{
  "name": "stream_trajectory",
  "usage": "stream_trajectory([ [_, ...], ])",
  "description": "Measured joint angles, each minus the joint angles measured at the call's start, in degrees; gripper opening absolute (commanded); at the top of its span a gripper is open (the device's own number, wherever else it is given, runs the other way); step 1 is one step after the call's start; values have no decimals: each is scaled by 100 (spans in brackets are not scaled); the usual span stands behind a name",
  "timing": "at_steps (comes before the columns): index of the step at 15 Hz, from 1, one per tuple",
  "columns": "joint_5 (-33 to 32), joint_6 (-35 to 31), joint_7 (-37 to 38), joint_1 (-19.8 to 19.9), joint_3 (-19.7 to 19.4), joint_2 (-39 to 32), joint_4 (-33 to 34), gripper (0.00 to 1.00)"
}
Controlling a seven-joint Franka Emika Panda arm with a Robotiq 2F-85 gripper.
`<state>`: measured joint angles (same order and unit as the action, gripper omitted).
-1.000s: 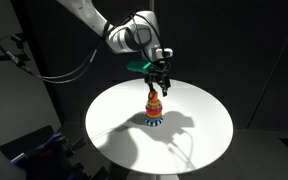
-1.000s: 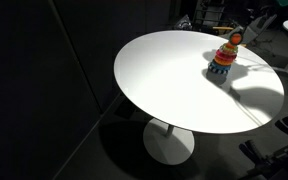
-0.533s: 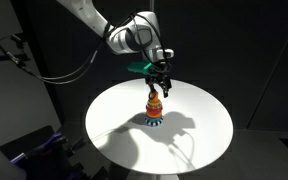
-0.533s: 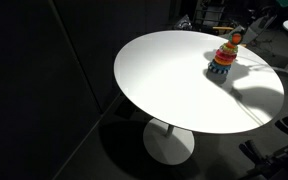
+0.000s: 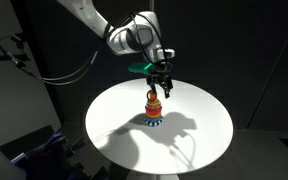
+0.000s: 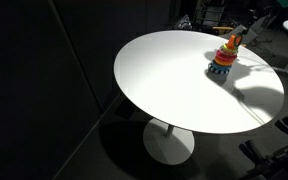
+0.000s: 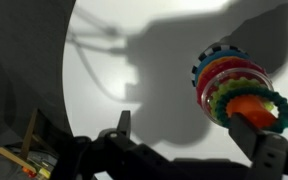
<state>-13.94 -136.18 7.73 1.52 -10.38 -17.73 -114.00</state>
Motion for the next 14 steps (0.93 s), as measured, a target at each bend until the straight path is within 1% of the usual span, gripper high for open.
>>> stream_trajectory([
  [14,-41,-1,16,0,-59,0,0,100],
])
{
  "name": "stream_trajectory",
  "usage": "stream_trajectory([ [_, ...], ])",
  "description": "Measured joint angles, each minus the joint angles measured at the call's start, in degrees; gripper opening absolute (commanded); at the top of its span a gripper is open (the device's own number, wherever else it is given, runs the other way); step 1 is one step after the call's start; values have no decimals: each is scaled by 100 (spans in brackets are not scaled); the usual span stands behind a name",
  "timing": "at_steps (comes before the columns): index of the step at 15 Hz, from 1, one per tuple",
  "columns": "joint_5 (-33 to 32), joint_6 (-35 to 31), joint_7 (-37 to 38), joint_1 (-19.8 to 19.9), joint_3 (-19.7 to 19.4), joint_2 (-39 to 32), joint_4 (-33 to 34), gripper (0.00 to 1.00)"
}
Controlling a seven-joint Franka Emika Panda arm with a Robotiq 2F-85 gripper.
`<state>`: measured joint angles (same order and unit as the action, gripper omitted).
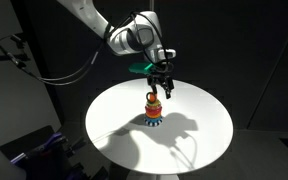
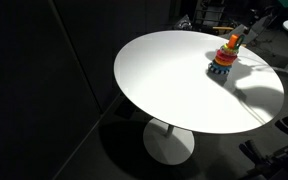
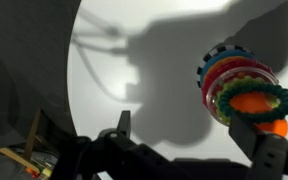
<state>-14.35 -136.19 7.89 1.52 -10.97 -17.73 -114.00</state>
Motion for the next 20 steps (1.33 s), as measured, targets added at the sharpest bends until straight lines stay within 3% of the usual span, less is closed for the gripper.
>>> stream_trajectory([
  [10,25,-273,0,-2,92,71,-4,100],
  [20,835,-390,-11,-3,503,249,-408,100],
])
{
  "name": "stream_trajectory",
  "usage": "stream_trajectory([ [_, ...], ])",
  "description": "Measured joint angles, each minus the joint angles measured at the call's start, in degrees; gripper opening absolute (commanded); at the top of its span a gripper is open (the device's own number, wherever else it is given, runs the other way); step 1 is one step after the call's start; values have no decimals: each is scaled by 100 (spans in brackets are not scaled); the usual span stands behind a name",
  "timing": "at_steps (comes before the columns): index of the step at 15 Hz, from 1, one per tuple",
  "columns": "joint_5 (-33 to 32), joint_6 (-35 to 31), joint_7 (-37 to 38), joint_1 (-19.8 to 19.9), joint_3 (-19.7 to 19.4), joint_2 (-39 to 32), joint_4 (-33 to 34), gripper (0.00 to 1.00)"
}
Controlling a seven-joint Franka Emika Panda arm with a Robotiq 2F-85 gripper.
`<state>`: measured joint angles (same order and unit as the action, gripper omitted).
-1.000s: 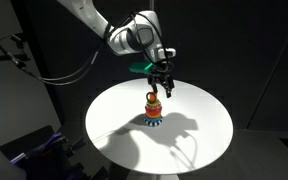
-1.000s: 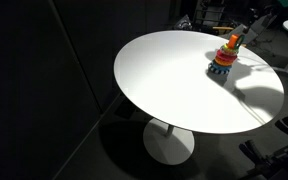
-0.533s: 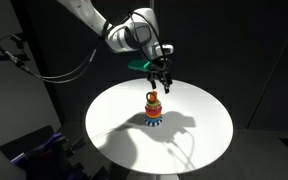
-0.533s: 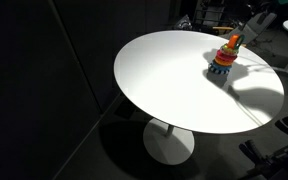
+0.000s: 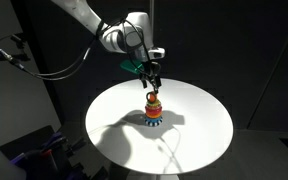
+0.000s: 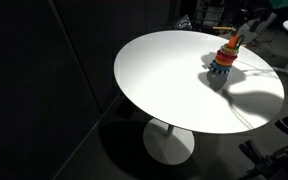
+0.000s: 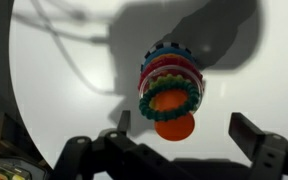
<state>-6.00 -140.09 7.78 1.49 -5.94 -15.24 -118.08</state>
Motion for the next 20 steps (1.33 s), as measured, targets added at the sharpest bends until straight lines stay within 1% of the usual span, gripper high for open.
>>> stream_trajectory([
  [5,92,0,0,4,-3,141,-214,100],
  [13,42,-57,0,6,-124,183,-331,100],
  [14,27,-68,0,6,-131,182,-337,83],
  [15,3,-82,0,6,-133,177,-340,73],
  [18,-34,-119,0,5,-133,154,-342,47],
  [20,-38,-131,0,5,-133,140,-342,32],
])
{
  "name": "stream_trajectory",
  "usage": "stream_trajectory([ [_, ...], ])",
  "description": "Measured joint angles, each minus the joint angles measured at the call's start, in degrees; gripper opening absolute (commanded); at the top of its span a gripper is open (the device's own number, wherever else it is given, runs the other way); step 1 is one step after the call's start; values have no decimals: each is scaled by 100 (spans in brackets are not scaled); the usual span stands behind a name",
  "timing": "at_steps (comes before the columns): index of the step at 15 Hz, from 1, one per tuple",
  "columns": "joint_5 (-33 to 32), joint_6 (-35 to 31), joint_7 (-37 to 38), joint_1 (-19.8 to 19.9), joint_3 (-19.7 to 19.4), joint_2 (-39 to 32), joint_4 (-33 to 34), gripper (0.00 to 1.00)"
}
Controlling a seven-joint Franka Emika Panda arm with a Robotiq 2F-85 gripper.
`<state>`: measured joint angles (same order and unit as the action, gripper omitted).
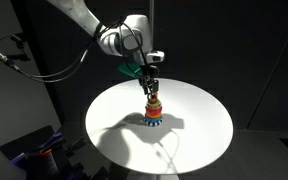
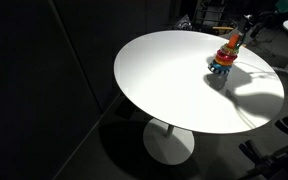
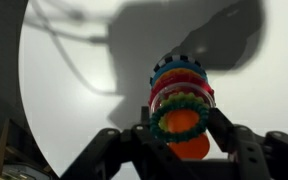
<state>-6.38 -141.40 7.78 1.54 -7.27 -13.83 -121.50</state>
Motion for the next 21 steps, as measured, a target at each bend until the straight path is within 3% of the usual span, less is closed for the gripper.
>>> stream_trajectory([
  [4,-26,-20,2,-1,0,-30,0,2],
  [7,-80,-45,5,-1,0,-71,0,6],
  [21,-475,-42,15,-66,3,31,62,5],
])
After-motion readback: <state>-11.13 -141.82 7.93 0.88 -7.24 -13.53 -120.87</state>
